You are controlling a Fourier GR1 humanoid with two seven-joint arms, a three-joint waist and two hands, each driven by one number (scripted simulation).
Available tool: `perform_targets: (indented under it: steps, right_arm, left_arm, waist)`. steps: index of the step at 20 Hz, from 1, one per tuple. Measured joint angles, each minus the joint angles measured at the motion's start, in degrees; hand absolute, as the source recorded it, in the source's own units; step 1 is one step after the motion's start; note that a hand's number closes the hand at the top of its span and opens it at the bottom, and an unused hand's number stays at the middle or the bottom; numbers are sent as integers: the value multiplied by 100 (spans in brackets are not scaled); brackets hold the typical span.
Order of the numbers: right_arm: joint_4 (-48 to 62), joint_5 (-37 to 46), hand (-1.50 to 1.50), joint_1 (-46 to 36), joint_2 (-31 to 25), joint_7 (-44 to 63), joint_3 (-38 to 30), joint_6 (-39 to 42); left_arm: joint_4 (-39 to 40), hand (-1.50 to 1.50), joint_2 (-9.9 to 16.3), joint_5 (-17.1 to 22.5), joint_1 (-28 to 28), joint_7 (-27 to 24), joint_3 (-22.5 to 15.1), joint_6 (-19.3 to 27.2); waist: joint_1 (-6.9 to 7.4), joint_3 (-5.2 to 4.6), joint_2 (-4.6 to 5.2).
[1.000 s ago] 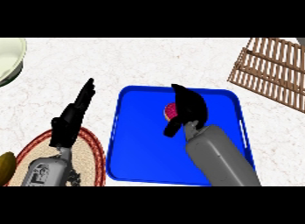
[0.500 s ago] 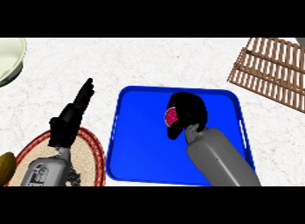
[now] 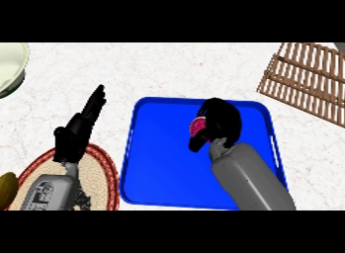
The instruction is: Pick the cupcake from the tray and place it in the tiered shelf
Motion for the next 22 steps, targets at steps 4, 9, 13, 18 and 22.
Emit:
perform_targets:
  steps: [4,9,13,18,22]
  right_arm:
    - [-266,133,150,-133,-14,397,66,-487]
    - [-1007,473,150,-273,-21,480,3,-1176]
    - [-1563,994,150,-446,-24,663,-7,-1284]
    - [-2165,1766,150,-751,-29,1028,-126,-1091]
    - [-2507,2379,150,-1042,-34,1171,-428,-702]
  left_arm:
    - [-1,0,-53,-52,33,-13,-42,38]
    - [-34,0,-46,-45,102,-26,-28,31]
    - [-106,0,-88,-88,122,29,-79,59]
    - [-61,0,-94,-110,150,-7,-52,89]
    - [-72,0,-56,-77,152,19,6,65]
  waist:
    - [19,0,0]
    - [0,0,-21]
    - [-16,-1,-26]
    - [-55,-7,-40]
    - [-80,-8,-47]
